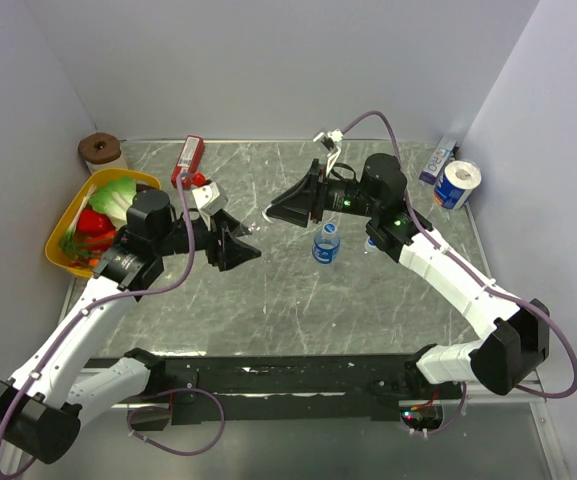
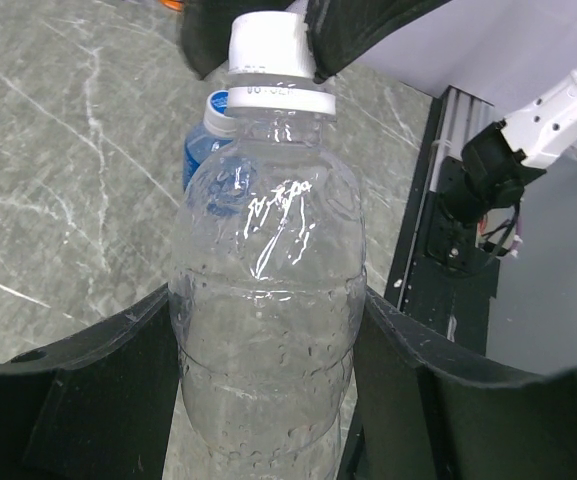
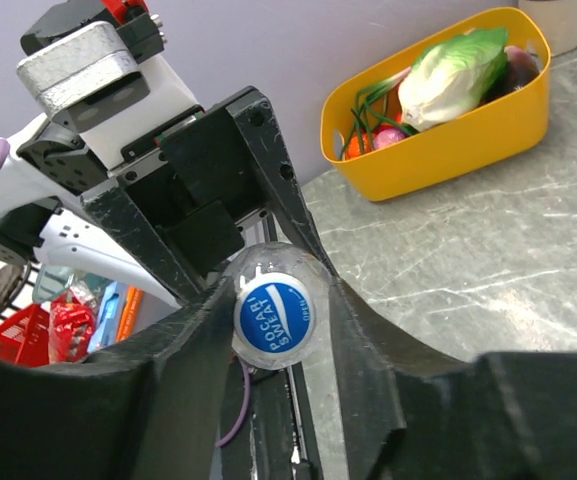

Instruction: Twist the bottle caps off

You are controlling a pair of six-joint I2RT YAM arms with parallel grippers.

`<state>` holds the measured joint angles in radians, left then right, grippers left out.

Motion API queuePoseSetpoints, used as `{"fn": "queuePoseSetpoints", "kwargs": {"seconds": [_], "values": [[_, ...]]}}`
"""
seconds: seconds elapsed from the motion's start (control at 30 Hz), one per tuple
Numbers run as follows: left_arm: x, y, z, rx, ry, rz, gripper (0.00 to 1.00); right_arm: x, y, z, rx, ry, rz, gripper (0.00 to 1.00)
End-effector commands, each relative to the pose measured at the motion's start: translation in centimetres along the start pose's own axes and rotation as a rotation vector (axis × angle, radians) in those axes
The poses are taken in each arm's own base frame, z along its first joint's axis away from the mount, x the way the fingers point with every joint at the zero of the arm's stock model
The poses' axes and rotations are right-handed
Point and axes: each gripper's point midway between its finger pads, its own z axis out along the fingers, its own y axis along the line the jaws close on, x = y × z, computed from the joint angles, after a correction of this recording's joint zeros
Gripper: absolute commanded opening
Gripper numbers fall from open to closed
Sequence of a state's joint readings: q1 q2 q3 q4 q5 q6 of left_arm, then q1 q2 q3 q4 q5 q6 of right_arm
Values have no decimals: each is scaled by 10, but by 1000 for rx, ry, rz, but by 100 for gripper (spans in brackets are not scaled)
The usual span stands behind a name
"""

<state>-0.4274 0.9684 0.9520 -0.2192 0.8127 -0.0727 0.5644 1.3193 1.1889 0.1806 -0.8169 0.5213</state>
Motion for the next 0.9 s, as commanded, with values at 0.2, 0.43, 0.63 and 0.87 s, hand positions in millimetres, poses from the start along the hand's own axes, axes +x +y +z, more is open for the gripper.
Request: {"fn": "queuePoseSetpoints", "kwargs": {"seconds": [0.2,0.43,0.63,0.87], "values": [[-25,-31,-5,146,-68,107,47,-13,-13,-6,77,-50,-64,66],[-24,-27,-5,125,-67,106,47,-12,-12,-10,88,-52,-72,71],[-26,-26,-6,111,-71,110,47,-8,-12,-14,102,-48,-76,72],[-26,-26,-6,114,-69,105,47,-5,-13,-17,122,-44,-83,72]]}}
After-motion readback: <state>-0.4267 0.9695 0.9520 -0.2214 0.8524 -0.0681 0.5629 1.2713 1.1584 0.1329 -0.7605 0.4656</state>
